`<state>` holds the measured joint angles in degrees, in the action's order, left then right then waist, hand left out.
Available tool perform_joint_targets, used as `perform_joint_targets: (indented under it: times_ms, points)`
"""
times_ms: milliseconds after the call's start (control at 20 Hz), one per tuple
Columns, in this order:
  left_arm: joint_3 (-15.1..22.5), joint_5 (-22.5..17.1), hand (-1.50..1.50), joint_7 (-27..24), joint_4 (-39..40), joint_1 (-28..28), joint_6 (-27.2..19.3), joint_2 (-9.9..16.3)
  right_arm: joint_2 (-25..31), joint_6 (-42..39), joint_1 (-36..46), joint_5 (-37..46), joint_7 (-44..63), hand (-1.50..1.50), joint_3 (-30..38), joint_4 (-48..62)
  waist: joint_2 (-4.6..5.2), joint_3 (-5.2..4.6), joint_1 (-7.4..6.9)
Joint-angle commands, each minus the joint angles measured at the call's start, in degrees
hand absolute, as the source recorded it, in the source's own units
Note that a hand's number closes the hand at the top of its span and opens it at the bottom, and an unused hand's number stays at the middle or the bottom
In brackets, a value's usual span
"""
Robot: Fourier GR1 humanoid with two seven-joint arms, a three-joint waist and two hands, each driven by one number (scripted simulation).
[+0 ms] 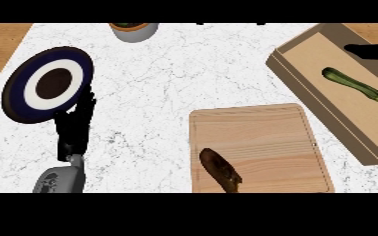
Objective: Pick the squash from the cutting board and place it in the cardboard box
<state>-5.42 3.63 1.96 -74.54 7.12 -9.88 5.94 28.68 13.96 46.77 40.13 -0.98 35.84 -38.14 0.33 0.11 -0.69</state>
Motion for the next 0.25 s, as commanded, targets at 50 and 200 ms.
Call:
perform_joint_targets:
  times_ms: [50,200]
  points:
    - [-1.35,-1.46,0.00,0.23,-1.58,-1.39,1.38,1.50,-3.10,-0.06,-2.59,-10.83,-7.47,-1.50,6.74,-3.22,-0.51,-0.05,0.69]
    - [0.40,-0.55,0.00,0.57,-5.68,-5.70,0.76,0.25,2.94,-3.84,-4.72,-14.81,-8.44,-1.50,9.93,-3.28,-0.46,-0.05,0.41]
